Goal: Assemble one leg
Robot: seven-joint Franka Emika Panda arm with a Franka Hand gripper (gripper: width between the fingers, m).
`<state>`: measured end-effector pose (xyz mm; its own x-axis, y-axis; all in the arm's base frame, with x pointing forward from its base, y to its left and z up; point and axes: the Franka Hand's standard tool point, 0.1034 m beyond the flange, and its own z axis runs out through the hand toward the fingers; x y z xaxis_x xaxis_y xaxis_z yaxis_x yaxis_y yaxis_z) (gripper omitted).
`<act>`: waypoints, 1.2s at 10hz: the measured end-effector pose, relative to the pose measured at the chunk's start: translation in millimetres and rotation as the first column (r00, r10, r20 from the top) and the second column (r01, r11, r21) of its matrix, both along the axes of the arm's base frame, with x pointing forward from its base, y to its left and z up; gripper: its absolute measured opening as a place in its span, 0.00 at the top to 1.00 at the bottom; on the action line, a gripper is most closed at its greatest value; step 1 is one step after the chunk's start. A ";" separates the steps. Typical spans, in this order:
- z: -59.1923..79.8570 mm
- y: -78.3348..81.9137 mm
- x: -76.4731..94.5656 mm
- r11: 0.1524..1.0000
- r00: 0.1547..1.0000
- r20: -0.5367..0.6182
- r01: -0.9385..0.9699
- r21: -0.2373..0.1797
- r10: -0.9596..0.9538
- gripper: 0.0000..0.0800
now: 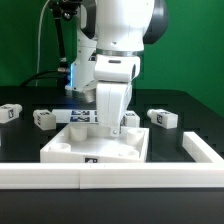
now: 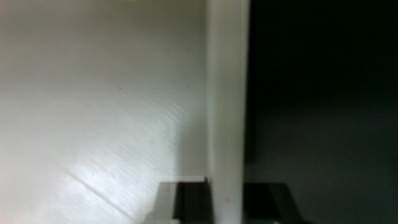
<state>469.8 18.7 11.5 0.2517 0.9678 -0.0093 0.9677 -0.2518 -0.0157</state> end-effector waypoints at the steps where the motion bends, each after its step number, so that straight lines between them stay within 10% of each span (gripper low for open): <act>1: 0.0 0.0 0.0 1.000 1.000 0.000 0.000 0.000 0.000 0.93; 9: 0.8 0.2 2.3 0.978 0.978 0.004 -0.209 0.002 0.209 0.93; 12: -0.3 31.2 13.1 0.969 0.969 0.020 -0.245 0.018 0.245 0.93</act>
Offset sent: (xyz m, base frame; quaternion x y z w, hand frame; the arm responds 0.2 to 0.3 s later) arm 0.0128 0.0026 0.0071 -0.0072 0.0142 -0.2183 0.9757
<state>483.0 49.9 11.2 0.0071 0.9999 0.0135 1.0000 -0.0071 -0.0011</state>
